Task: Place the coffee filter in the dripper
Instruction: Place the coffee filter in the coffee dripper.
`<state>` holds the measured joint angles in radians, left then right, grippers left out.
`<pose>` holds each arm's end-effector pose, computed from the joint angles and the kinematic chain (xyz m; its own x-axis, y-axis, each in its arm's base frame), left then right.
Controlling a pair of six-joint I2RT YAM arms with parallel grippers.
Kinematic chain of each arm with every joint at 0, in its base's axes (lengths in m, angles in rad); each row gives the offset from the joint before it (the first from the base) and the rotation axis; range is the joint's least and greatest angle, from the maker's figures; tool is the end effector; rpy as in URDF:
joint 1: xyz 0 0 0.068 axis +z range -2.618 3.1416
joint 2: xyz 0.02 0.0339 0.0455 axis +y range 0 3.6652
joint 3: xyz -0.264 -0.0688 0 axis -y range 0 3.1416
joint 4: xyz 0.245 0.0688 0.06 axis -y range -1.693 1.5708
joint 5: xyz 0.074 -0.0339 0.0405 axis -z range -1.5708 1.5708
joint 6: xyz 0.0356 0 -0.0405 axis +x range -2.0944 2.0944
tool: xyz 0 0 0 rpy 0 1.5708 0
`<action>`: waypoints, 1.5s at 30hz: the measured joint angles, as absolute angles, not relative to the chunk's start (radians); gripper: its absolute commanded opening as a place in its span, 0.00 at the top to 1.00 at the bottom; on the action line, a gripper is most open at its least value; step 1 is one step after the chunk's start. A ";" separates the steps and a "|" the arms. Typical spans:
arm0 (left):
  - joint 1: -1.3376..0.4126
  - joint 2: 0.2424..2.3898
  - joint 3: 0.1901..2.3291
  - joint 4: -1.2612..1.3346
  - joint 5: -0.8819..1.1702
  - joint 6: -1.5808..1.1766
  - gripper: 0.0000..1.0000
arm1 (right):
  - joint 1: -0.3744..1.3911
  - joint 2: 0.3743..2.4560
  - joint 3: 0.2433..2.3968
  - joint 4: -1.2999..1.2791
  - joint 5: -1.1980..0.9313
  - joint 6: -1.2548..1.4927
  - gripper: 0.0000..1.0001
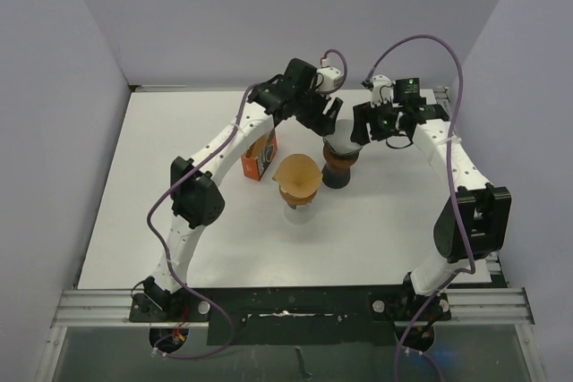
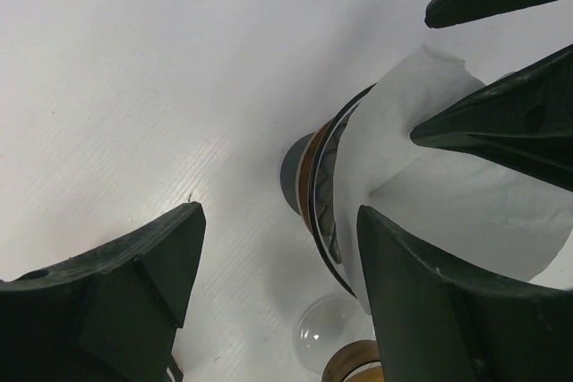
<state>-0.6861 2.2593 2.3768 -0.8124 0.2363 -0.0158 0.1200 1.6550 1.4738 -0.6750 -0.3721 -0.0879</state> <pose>0.3873 -0.3279 0.3361 -0.5073 0.3955 -0.7657 0.7471 0.6446 -0.1620 0.3601 0.0565 0.3105 -0.7165 -0.1688 -0.6769 -0.4125 0.8849 0.2160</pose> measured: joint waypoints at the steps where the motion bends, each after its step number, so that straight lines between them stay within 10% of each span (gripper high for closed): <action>1: -0.686 2.259 2.372 -0.811 0.236 -0.015 0.32 | 0.122 1.655 1.474 -0.675 -0.369 -0.090 0.37; 45: -0.692 2.257 2.340 -0.790 0.294 -0.005 0.32 | 0.124 1.655 1.509 -0.714 -0.467 -0.116 0.29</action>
<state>-0.6918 2.2574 2.3402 -0.7902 0.2935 -0.0048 0.1242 1.6550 1.5085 -0.7139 -0.4671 -0.1162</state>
